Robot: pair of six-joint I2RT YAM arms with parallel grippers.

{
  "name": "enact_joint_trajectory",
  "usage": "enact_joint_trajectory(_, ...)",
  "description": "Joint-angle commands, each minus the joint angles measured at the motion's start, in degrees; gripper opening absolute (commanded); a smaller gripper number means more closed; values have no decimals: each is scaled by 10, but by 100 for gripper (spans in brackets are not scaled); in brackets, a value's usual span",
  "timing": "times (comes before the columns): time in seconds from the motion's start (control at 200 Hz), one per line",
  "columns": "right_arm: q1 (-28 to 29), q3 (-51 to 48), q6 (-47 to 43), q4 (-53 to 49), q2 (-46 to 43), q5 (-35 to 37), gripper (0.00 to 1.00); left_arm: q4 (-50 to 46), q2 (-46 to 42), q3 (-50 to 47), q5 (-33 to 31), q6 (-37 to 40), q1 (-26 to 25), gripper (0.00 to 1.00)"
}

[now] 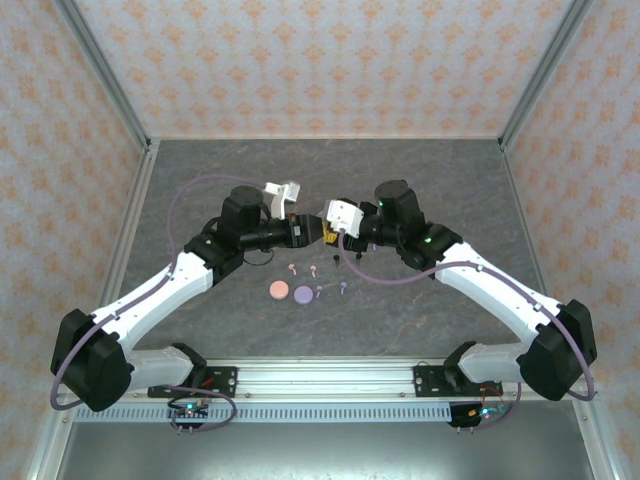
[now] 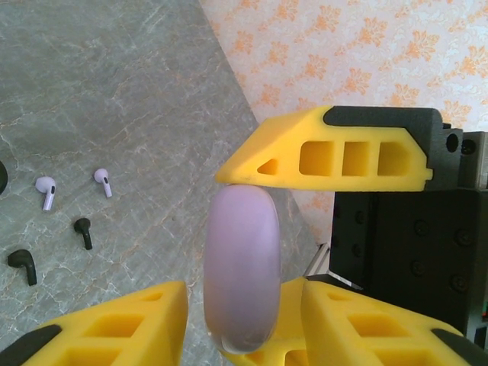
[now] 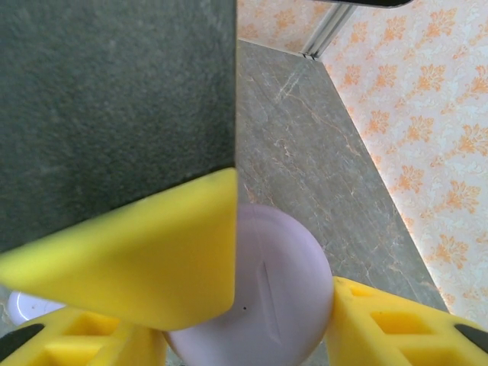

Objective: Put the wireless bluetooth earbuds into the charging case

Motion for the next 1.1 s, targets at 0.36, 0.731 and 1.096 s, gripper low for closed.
enact_joint_trajectory(0.36,4,10,55,19,1,-4,54,11,-7,19,5,17,-6,17)
enact_joint_trajectory(0.731,-31,-44,181,-18,-103,-45,76,33,-53,-28,-24,179,-7,11)
enact_joint_trajectory(1.096,-58,-189,455,222,-182,-121,79,123,-125,-125,2,380,-16,0)
